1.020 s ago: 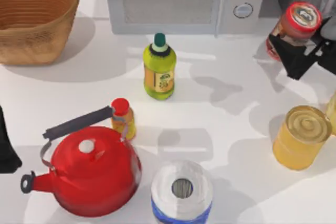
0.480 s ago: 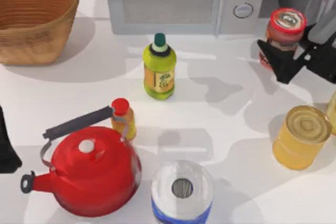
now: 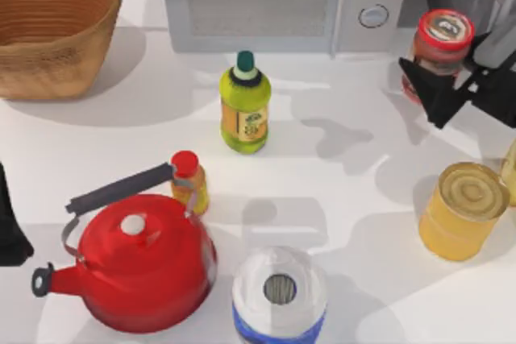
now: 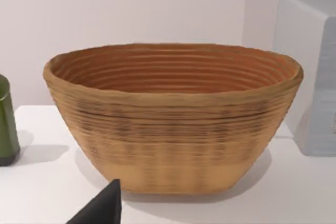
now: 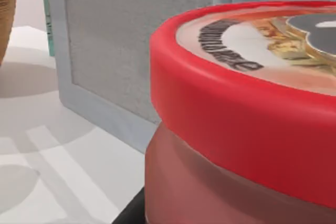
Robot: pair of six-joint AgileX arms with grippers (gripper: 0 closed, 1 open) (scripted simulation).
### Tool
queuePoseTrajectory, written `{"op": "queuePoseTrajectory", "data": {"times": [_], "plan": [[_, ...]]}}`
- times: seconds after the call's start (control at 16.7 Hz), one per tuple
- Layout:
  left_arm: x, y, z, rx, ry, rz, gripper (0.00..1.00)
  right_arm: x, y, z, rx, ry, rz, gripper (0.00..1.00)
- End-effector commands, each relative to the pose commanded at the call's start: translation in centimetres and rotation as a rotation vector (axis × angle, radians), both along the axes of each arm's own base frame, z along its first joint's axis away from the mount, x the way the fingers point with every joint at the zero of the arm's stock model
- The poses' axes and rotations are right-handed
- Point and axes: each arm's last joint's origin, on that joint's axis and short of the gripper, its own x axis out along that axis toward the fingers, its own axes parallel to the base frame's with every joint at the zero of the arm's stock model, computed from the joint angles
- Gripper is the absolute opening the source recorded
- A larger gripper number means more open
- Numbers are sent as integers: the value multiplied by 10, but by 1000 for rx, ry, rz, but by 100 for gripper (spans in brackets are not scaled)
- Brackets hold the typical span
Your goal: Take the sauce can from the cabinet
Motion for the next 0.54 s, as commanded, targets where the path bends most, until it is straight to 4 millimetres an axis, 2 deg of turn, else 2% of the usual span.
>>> {"op": "queuePoseTrajectory", "data": {"times": [0.18,0.54], "plan": [[0,0,0,0,0,0,100,0,0,0,0,0,0,98],[0,0,0,0,0,0,100,0,0,0,0,0,0,100]]}}
